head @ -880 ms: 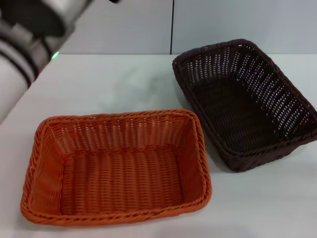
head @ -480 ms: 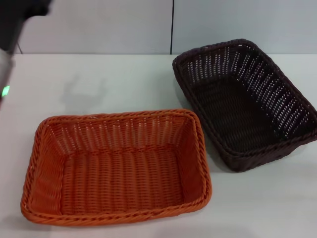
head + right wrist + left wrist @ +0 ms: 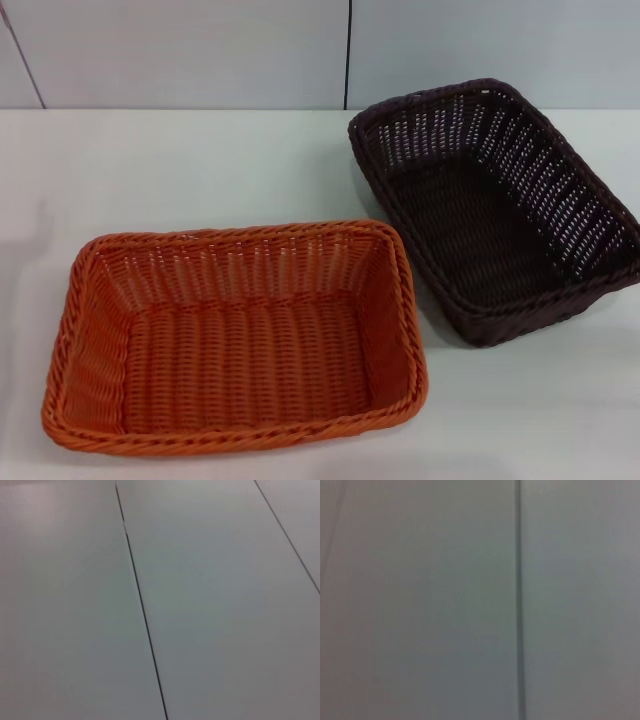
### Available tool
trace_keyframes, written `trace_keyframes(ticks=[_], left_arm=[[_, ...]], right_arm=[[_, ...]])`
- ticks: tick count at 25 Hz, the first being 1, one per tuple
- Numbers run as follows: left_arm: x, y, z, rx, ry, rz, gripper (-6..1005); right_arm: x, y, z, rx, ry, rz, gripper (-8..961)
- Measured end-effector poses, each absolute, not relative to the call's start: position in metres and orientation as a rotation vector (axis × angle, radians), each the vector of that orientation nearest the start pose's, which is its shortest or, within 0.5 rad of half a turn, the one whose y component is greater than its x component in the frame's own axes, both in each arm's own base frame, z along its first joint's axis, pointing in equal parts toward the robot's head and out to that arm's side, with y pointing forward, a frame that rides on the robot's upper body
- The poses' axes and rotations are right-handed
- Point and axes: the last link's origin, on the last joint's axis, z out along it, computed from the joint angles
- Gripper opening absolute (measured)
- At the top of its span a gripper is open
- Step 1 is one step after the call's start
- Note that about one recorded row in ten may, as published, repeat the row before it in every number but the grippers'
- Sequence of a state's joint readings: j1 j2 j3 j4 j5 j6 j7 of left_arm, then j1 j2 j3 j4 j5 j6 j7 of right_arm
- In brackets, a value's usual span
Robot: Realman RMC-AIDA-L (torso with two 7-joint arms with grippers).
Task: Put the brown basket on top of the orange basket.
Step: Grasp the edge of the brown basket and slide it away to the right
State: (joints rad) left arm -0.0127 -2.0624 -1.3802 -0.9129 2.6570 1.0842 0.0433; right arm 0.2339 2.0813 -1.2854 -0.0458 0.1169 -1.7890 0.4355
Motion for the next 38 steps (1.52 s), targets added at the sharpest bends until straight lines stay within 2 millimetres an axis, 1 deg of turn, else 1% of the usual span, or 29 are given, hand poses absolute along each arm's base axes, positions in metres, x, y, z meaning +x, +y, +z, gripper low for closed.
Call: trace_keyframes(ticks=[1,3,5,6,7,9,12,13,14,15,17,18,21,22,23,24,25,26,27,28,29,31,32,33,34,35,36,37,38], left_arm=[[-0.316,0.289,0.087,-1.153,-0.373,-0.814,786],[-0.335,0.280,0.088,-1.123,-0.395,-0.764,786],[-0.335,0.280,0.088,-1.123,-0.395,-0.764,786],[-0.350,0.274,0.085,-1.115,-0.427,-0.716,786],[-0.357,0.272,0.083,-1.119,-0.443,-0.690,786],[-0.362,0.270,0.081,-1.124,-0.449,-0.670,786],[-0.365,0.268,0.079,-1.125,-0.443,-0.659,786],[-0.369,0.265,0.077,-1.128,-0.431,-0.646,786],[-0.370,0.264,0.076,-1.130,-0.434,-0.640,786],[-0.373,0.263,0.074,-1.132,-0.441,-0.633,786],[-0.377,0.262,0.073,-1.129,-0.460,-0.632,786],[-0.377,0.262,0.072,-1.130,-0.463,-0.636,786],[-0.377,0.262,0.072,-1.130,-0.469,-0.644,786],[-0.377,0.262,0.072,-1.130,-0.469,-0.644,786],[-0.378,0.261,0.072,-1.125,-0.484,-0.658,786],[-0.379,0.261,0.072,-1.126,-0.493,-0.659,786],[-0.379,0.261,0.072,-1.126,-0.493,-0.659,786],[-0.379,0.261,0.072,-1.126,-0.493,-0.659,786],[-0.380,0.262,0.070,-1.131,-0.501,-0.653,786],[-0.380,0.262,0.070,-1.131,-0.501,-0.653,786],[-0.381,0.262,0.069,-1.134,-0.504,-0.650,786],[-0.381,0.262,0.069,-1.136,-0.505,-0.648,786],[-0.382,0.262,0.068,-1.139,-0.509,-0.642,786],[-0.383,0.262,0.068,-1.139,-0.511,-0.640,786],[-0.384,0.262,0.067,-1.141,-0.514,-0.637,786],[-0.384,0.262,0.067,-1.141,-0.514,-0.637,786],[-0.384,0.262,0.067,-1.141,-0.514,-0.637,786],[-0.387,0.261,0.066,-1.133,-0.539,-0.646,786],[-0.387,0.261,0.066,-1.133,-0.539,-0.646,786]], right_arm=[[0.358,0.226,0.082,-1.101,0.335,1.046,821],[0.356,0.226,0.082,-1.104,0.316,1.045,820],[0.351,0.227,0.081,-1.119,0.257,1.018,821],[0.347,0.228,0.081,-1.125,0.220,0.996,821],[0.344,0.230,0.080,-1.128,0.197,0.983,821],[0.339,0.235,0.078,-1.137,0.177,0.994,821],[0.338,0.240,0.077,-1.155,0.236,1.069,822],[0.338,0.244,0.077,-1.175,0.277,1.119,822],[0.335,0.252,0.077,-1.247,0.317,1.191,822],[0.335,0.252,0.077,-1.247,0.317,1.191,822],[0.322,0.262,0.078,-1.348,0.278,1.250,821],[0.322,0.262,0.078,-1.348,0.278,1.250,821],[0.310,0.275,0.085,-1.419,0.256,1.298,820],[0.301,0.290,0.089,-1.504,0.291,1.301,820],[0.301,0.290,0.089,-1.504,0.291,1.301,820],[0.287,0.305,0.092,-1.597,0.302,1.265,821],[0.287,0.305,0.092,-1.597,0.302,1.265,821],[0.276,0.313,0.094,-1.646,0.302,1.242,821],[0.250,0.329,0.098,-1.758,0.316,1.165,821],[0.250,0.329,0.098,-1.758,0.316,1.165,822],[0.228,0.343,0.102,-1.861,0.349,1.048,822],[0.213,0.357,0.112,-1.930,0.421,0.951,821],[0.209,0.366,0.121,-1.945,0.490,0.921,821],[0.209,0.366,0.121,-1.945,0.490,0.921,820],[0.203,0.377,0.132,-1.975,0.587,0.886,820],[0.203,0.377,0.132,-1.975,0.587,0.886,821],[0.198,0.380,0.133,-2.012,0.621,0.874,821],[0.190,0.384,0.136,-2.103,0.685,0.823,822],[0.190,0.384,0.136,-2.103,0.685,0.823,822]])
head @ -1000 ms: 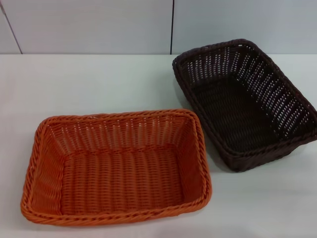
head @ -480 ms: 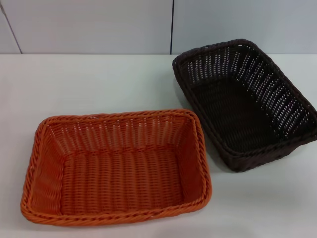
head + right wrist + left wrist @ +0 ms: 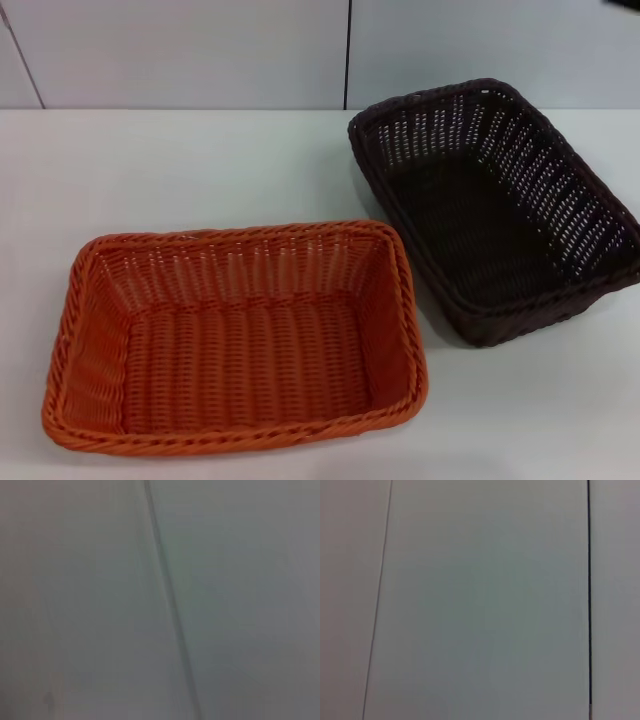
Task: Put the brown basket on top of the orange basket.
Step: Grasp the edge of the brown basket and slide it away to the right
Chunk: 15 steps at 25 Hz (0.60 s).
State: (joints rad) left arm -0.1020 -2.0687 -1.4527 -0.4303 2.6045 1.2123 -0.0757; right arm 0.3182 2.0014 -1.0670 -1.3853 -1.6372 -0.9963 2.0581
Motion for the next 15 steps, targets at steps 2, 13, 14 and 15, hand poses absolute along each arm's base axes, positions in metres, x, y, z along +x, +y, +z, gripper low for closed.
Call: trace_keyframes(ticks=[2,13,14,15], left_arm=[[-0.389,0.260,0.066,-1.128,-0.555,-0.653,786],[-0.392,0.261,0.065,-1.128,-0.572,-0.647,786],[-0.391,0.265,0.064,-1.133,-0.582,-0.647,786],[-0.391,0.265,0.064,-1.133,-0.582,-0.647,786]], right_arm=[[0.183,0.385,0.140,-2.220,0.770,0.711,822],[0.179,0.363,0.170,-2.561,0.837,0.386,821],[0.178,0.358,0.168,-2.653,0.802,0.226,821],[0.178,0.358,0.168,-2.653,0.802,0.226,821]])
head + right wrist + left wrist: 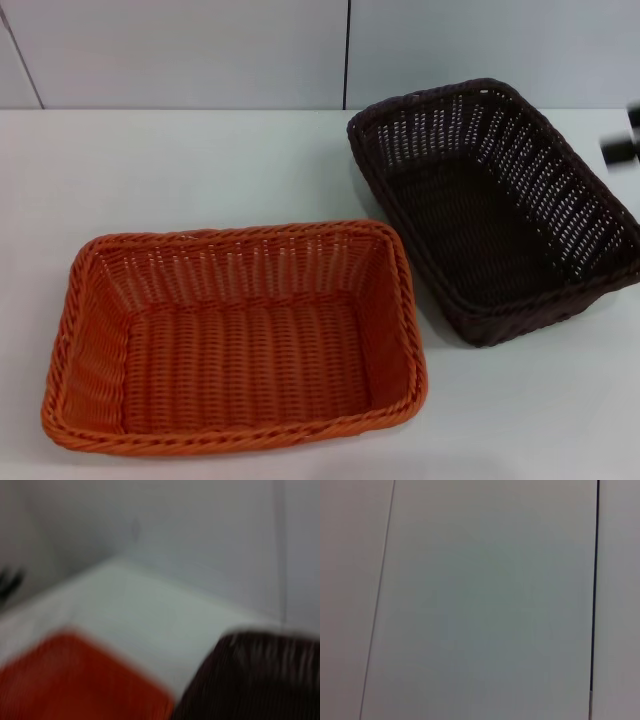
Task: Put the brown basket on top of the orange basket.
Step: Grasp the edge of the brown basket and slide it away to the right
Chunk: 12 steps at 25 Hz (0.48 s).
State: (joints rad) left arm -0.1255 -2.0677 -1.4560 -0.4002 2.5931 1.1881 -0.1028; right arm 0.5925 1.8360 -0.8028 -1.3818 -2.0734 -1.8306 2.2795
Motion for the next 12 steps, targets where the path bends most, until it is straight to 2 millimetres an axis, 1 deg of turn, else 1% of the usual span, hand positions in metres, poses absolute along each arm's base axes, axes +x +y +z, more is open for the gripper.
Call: trace_keyframes(ticks=[1,2,3,4,5,6,9,10,11,12], left_arm=[[-0.391,0.269,0.062,-1.141,-0.593,-0.643,786],[-0.391,0.269,0.062,-1.141,-0.593,-0.643,786],[-0.390,0.272,0.062,-1.147,-0.596,-0.644,786],[-0.390,0.274,0.061,-1.152,-0.601,-0.642,786],[-0.390,0.274,0.061,-1.152,-0.601,-0.642,786],[-0.390,0.276,0.059,-1.157,-0.607,-0.639,786],[-0.389,0.278,0.058,-1.164,-0.616,-0.636,786],[-0.389,0.278,0.058,-1.164,-0.616,-0.636,786],[-0.388,0.279,0.056,-1.167,-0.618,-0.638,786],[-0.388,0.279,0.056,-1.167,-0.618,-0.638,786]], right_arm=[[0.175,0.355,0.168,-2.731,0.748,0.063,821],[0.175,0.355,0.168,-2.731,0.748,0.063,821],[0.174,0.354,0.168,-2.752,0.733,0.006,821],[0.172,0.352,0.168,-2.790,0.683,-0.091,821],[0.172,0.352,0.168,-2.790,0.683,-0.091,821],[0.171,0.352,0.167,-2.810,0.647,-0.129,821],[0.167,0.345,0.164,-2.882,0.473,-0.249,820],[0.167,0.345,0.164,-2.882,0.473,-0.249,820],[0.163,0.342,0.163,-2.911,0.402,-0.282,820],[0.163,0.342,0.163,-2.911,0.402,-0.282,820]])
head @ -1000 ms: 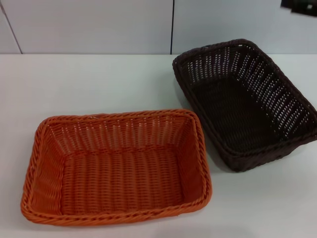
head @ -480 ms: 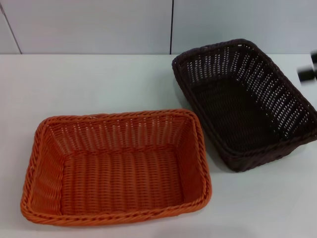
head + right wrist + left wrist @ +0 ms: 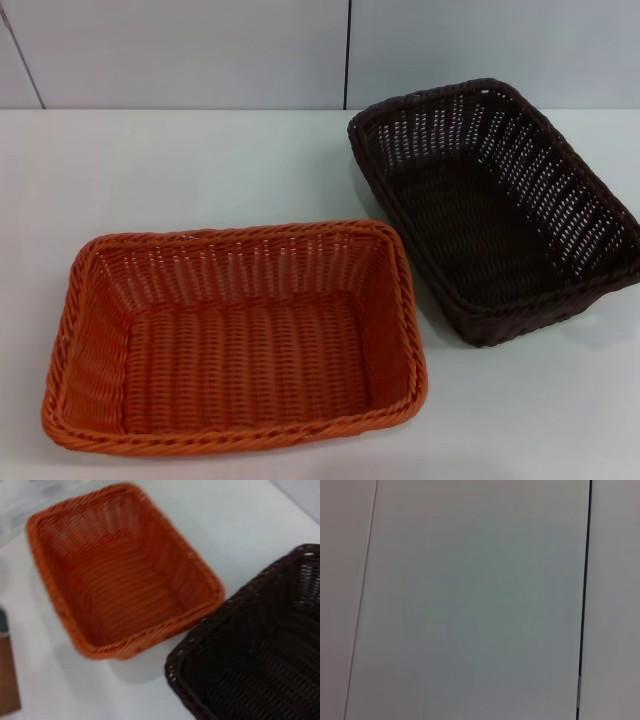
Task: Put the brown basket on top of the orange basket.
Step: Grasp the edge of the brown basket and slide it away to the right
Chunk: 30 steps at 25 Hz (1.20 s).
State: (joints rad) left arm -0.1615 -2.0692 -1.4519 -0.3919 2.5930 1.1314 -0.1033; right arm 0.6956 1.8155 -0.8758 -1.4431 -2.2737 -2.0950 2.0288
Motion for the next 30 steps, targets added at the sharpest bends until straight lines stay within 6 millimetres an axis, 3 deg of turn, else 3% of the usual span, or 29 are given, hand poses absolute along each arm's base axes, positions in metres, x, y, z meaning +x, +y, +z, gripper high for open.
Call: trace_keyframes(ticks=[2,13,20,30], left_arm=[[-0.388,0.279,0.056,-1.168,-0.618,-0.639,786],[-0.391,0.275,0.055,-1.157,-0.651,-0.666,786],[-0.391,0.275,0.055,-1.160,-0.653,-0.665,786],[-0.392,0.274,0.054,-1.164,-0.652,-0.663,786]], right_arm=[[0.162,0.340,0.157,-2.956,0.303,-0.346,820],[0.163,0.355,0.119,-2.945,0.139,-0.611,816],[0.161,0.359,0.106,-2.932,0.084,-0.646,816],[0.166,0.364,0.072,-2.897,0.026,-0.788,817]])
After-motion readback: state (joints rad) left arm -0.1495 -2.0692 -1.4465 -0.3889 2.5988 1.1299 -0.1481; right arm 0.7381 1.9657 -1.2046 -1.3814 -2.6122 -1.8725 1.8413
